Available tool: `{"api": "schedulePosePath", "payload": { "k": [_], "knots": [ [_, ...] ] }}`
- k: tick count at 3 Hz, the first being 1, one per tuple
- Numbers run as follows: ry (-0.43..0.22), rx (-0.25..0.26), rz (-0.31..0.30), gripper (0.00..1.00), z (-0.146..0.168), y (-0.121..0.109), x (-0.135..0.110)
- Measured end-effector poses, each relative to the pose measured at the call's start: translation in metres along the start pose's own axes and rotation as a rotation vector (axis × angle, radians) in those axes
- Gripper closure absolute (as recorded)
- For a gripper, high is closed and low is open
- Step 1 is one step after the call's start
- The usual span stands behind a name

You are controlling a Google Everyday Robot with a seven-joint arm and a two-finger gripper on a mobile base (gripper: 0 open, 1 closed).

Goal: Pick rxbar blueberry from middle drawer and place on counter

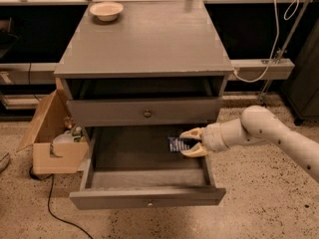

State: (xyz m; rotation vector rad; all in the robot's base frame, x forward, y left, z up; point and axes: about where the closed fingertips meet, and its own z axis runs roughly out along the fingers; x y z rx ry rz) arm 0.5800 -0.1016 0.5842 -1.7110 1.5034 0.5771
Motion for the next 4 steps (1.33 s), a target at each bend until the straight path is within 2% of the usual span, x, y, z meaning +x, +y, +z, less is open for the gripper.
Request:
{"api": "schedulePosePath", "payload": {
  "k": [1, 2, 3, 4],
  "knots": [
    [0.079, 0.032, -0.055, 1.0, -0.048, -0.002, -0.053],
    [0.169, 0.07, -0.126, 1.0, -0.119, -0.028, -0.129],
    [0.195, 0.116, -0.139, 1.0, -0.159, -0.07, -0.173],
    [0.195, 0.116, -0.139, 1.0, -0.159, -0.07, -0.173]
  ]
}}
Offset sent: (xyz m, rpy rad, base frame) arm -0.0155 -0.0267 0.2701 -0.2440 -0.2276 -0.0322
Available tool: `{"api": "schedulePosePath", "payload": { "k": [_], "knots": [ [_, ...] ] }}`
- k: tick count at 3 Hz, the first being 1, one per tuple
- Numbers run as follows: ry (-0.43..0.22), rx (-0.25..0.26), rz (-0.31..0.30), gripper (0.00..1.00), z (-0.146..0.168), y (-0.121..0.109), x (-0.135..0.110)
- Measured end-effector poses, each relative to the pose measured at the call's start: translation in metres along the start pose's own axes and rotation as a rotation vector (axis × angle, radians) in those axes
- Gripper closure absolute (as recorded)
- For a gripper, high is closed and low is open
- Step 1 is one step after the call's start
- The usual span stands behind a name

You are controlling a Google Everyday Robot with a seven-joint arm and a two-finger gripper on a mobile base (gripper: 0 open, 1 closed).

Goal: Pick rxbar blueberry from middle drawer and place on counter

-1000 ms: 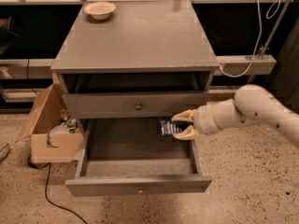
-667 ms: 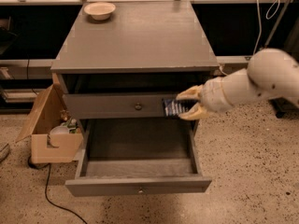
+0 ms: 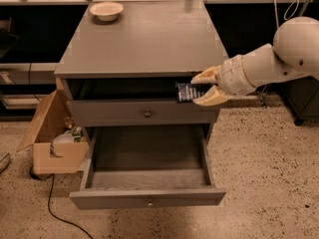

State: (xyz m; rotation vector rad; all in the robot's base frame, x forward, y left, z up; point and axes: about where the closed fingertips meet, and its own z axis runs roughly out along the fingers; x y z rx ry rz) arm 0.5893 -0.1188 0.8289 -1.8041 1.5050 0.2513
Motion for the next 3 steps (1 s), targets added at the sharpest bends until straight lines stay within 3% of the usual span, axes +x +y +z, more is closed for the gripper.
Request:
{"api": "schedulePosePath", "payload": {
  "k": [1, 2, 3],
  "knots": [
    [0.007, 0.036, -0.019, 1.0, -0.008, -0.033, -0.009],
    [0.045, 0.058, -0.029, 1.0, -0.015, -0.087, -0.019],
    [0.077, 0.036, 0.018, 1.0, -0.001, -0.13, -0.016]
  ]
}}
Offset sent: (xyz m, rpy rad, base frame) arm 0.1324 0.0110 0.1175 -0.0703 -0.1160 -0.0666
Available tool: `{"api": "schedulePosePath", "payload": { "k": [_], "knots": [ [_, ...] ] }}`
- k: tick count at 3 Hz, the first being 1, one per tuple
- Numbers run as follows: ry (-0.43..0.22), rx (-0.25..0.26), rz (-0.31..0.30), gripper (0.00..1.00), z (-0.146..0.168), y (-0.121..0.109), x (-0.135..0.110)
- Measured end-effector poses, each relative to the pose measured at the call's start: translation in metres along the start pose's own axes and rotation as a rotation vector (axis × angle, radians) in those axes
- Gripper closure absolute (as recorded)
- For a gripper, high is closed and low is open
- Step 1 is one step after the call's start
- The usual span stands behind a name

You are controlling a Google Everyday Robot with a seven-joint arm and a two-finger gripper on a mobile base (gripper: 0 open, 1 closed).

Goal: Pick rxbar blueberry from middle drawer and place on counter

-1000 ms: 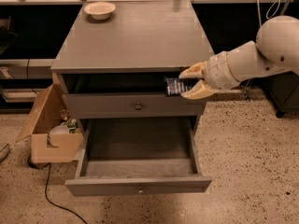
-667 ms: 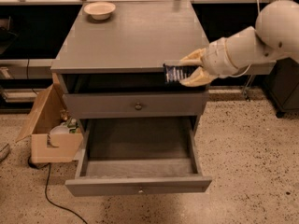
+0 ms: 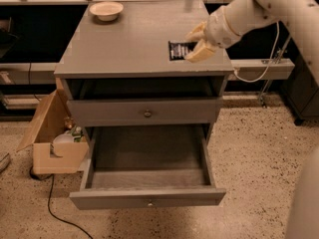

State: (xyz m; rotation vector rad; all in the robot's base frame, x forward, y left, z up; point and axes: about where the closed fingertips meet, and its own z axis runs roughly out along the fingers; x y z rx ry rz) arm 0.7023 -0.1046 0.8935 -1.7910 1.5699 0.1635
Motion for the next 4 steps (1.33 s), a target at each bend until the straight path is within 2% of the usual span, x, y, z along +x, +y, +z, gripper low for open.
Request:
{"api": "schedulePosePath", "payload": {
  "k": [1, 2, 3, 4],
  "knots": [
    [0.019, 0.035, 0.09, 1.0, 0.012, -0.043, 0.012],
    [0.021, 0.138, 0.218, 1.0, 0.009, -0.081, 0.032],
    [-0.021, 0.215, 0.306, 1.0, 0.013, -0.109, 0.042],
    [-0.104, 0.243, 0.389, 1.0, 0.025, -0.122, 0.049]
  ]
}}
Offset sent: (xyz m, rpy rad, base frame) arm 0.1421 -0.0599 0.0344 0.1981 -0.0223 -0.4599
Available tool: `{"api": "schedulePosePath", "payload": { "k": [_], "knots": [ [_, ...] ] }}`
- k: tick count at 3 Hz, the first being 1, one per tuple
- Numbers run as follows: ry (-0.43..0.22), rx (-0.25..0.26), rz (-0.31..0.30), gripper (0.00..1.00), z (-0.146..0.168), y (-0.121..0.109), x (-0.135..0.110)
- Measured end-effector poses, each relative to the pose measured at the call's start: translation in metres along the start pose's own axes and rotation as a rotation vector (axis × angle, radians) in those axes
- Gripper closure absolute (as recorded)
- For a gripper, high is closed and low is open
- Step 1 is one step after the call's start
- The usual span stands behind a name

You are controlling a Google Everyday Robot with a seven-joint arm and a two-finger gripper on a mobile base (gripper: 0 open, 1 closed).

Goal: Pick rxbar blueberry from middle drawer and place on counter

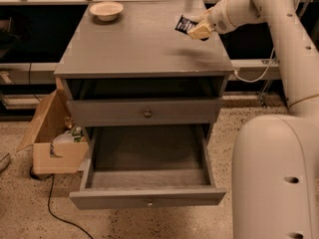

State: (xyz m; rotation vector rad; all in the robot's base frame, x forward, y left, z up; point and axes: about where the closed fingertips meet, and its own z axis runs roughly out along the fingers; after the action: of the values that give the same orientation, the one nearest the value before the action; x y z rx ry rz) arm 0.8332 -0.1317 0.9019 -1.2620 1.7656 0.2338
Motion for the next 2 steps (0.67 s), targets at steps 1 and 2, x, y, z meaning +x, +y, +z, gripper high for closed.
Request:
{"api": "schedulePosePath", "payload": {
  "k": [1, 2],
  "knots": [
    [-0.051, -0.027, 0.06, 1.0, 0.017, 0.001, 0.003],
    [-0.063, -0.086, 0.091, 0.74, 0.041, 0.012, 0.004]
  ]
}}
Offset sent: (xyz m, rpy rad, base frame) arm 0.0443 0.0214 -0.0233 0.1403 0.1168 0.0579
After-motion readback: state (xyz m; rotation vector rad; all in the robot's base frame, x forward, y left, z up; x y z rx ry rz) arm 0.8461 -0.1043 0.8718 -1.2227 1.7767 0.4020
